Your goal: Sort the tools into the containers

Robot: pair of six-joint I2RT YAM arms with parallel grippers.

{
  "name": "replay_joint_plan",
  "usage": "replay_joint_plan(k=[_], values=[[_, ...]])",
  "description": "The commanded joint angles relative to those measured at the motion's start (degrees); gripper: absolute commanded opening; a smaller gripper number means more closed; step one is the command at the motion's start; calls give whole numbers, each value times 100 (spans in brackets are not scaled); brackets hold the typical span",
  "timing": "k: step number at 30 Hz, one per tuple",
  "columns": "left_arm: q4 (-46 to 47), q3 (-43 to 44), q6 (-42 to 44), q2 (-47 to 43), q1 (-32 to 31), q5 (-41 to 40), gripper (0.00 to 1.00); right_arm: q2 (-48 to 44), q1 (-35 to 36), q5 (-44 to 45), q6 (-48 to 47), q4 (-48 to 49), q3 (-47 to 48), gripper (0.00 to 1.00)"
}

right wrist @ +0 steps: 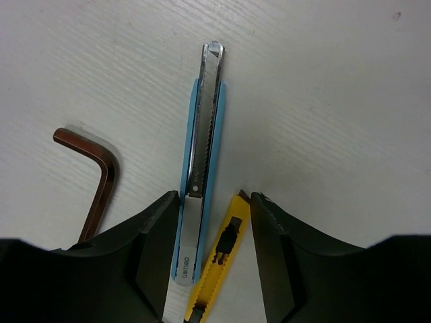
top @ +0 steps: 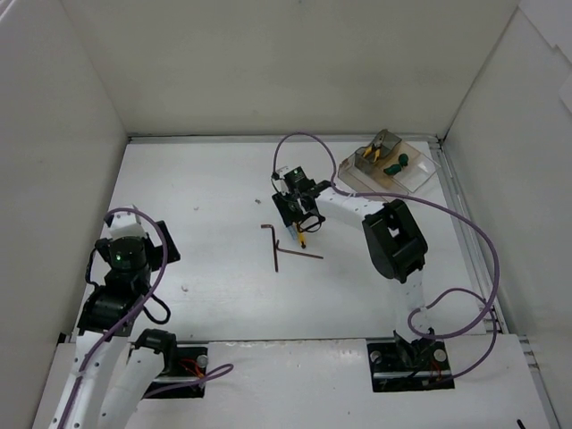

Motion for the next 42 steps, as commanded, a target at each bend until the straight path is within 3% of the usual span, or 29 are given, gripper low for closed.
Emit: replay_joint_plan(k=[1, 7, 12, 16, 20, 24, 36, 42], values=[[216, 276, 49, 143, -20, -19, 100, 49, 25, -79, -79, 111, 316, 44], [216, 285, 49, 196, -20, -28, 100, 146, 139, -18, -158, 32, 220, 43], [225, 285, 58, 204, -20, -10, 100, 172, 306, 184, -237, -3, 62, 31], [225, 277, 58, 204, -20, -2, 100, 198, 341, 193, -281, -20, 35, 12], [225, 285, 58, 187, -20, -10, 100, 102, 332, 368, -290, -3, 158, 2], [216, 276, 49, 178, -20, -28, 100, -205, 262, 439, -167, 15, 386, 0], [233, 250, 32, 20, -20, -63, 100, -1523, -1388, 1932, 694, 225, 809, 0], [260, 241, 32, 2, -20, -46, 100, -1524, -2583, 2004, 1001, 269, 791, 0]])
